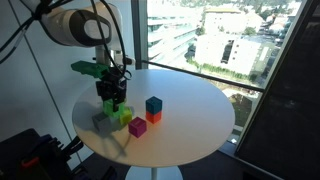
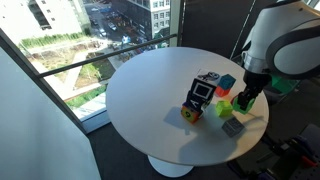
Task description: Put the grey block on the table, then use the green block to knock off the yellow block from the pink block, then put the green block on the yellow block
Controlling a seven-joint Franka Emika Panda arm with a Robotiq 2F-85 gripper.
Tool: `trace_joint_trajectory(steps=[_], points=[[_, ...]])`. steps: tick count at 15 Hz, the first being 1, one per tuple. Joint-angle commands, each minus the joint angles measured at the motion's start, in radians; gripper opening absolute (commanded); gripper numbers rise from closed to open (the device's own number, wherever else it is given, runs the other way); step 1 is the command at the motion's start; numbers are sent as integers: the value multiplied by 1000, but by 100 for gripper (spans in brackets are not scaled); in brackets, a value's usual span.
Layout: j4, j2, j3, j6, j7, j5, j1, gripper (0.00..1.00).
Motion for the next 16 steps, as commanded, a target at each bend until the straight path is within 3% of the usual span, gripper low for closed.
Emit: trace_joint_trajectory(steps=[1,6,16], points=[[-30,-31,13,46,65,-13,9,32],[-16,-4,18,115,164,-33,12,32],[31,65,9,144,315,-48,14,32]])
